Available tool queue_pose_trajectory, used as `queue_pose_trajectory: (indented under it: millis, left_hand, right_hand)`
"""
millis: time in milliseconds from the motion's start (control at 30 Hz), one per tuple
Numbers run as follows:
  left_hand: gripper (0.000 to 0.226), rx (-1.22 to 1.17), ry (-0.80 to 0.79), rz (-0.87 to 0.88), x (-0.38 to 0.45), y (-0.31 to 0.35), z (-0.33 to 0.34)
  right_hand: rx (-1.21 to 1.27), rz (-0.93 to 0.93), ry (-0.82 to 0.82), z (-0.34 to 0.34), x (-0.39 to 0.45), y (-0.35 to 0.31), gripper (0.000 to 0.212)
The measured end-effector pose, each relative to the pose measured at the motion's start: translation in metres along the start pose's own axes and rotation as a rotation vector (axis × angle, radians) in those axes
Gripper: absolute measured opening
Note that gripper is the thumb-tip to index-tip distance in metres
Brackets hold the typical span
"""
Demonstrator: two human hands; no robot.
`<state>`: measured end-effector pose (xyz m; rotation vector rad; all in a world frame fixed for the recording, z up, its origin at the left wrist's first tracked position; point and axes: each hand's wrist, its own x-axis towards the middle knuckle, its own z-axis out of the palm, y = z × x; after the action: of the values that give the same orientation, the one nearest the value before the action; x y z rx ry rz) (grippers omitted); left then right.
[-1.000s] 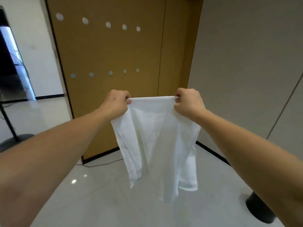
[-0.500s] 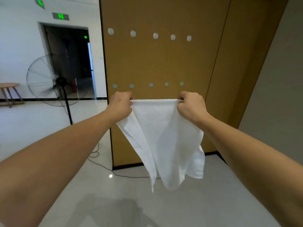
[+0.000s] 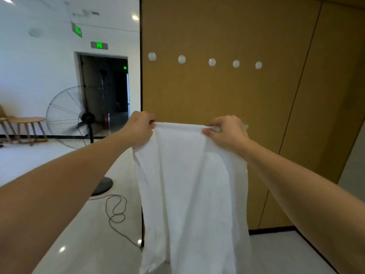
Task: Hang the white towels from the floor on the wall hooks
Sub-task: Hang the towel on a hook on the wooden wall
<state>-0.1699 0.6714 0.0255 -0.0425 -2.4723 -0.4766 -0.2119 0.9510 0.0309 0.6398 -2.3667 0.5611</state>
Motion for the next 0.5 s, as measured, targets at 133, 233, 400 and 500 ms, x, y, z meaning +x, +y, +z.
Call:
queue_pose_trajectory:
  millis: [133, 233, 400, 500]
  left_hand:
    - [0.028, 0.045, 0.01, 0.069, 0.071, -0.033, -0.004]
    - [0.037, 0.06, 0.026, 0.076, 0.119, -0.055, -0.006]
    - [0.037, 0.039, 0.079, 0.053, 0.185, -0.085, 0.002]
    - [0.037, -0.064, 0.207, 0.005, 0.224, -0.1, 0.009]
  right_hand:
    - [-0.019, 0.014, 0.013, 0.034, 0.08, -0.004, 0.029]
    - [-0.016, -0.014, 0.043, 0.057, 0.134, -0.007, 0.023]
    - [0.034, 0.019, 0.082, 0.096, 0.21, -0.015, 0.02]
    - [0.026, 0.002, 0.13, 0.118, 0.254, -0.014, 0.02]
